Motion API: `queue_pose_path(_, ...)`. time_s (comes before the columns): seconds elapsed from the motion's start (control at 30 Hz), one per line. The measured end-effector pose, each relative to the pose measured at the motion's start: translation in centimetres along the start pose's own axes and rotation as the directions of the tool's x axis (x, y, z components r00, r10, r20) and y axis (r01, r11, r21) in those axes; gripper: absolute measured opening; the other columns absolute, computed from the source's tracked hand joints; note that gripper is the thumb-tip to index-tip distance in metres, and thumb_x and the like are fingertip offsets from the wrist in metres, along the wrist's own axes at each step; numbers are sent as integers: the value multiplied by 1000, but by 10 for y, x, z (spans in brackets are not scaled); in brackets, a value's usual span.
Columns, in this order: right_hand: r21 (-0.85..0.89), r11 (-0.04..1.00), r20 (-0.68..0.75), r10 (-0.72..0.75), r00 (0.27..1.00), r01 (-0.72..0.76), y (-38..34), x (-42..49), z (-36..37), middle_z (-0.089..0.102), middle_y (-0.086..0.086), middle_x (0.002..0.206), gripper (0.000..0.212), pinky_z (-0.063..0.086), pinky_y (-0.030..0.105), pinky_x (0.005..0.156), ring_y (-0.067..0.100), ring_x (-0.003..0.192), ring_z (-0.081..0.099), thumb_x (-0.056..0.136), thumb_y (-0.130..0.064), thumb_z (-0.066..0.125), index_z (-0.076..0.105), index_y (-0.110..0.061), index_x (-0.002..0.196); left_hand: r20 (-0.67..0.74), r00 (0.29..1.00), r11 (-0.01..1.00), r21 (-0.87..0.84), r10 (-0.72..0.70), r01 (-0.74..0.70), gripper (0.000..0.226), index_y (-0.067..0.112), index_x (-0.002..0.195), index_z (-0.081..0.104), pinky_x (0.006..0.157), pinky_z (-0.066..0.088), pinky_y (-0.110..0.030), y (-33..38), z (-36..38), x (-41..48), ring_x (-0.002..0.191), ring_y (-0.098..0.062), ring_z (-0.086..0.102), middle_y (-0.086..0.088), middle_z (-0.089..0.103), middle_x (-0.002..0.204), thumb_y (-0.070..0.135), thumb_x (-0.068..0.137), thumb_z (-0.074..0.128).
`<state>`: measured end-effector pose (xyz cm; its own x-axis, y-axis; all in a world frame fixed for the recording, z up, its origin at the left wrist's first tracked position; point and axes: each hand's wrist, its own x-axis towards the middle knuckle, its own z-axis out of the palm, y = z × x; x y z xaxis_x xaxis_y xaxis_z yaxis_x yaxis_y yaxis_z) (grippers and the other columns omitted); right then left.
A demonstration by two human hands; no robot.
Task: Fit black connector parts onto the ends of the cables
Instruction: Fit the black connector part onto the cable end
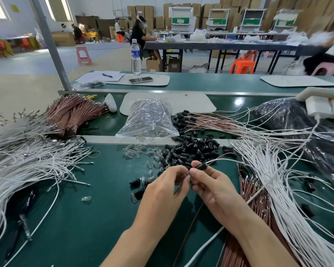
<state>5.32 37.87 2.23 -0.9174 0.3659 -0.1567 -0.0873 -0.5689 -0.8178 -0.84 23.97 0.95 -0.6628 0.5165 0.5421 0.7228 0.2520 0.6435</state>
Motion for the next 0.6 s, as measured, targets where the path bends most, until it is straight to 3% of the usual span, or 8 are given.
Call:
queue_pose_path(0.13,18,1000,15,0,1000,0,1,1,1,73,9,83,46,58,22,61,13,66,69,69,-20,82,69,-9,112,-14,999,998,-60,-36,35,16,29,109,62,76,52,-17,1,-1,1,89,4,65,24,66,92,40,97,58)
queue_pose_path(0.27,17,1000,-119,7,993,-5,-1,6,1,76,9,89,44,58,24,58,14,67,70,75,-41,73,72,-12,108,-59,994,990,-110,-90,83,16,27,107,64,77,52,-19,0,-4,2,88,1,66,20,67,90,38,97,58)
queue_pose_path(0.4,7,999,-95,-35,995,36,-3,3,-1,75,7,86,26,57,22,58,12,68,70,73,-35,77,82,-17,91,-36,994,990,-100,-100,96,10,26,107,64,77,51,-19,0,-3,2,87,-1,66,20,67,89,30,99,62)
queue_pose_path(0.6,-48,999,-8,-13,1000,13,-3,-1,3,76,7,85,28,57,19,60,9,67,70,68,-35,80,83,-16,89,-51,994,987,-134,-95,88,11,29,108,64,78,50,-12,-2,-1,3,90,2,66,23,68,91,30,98,63)
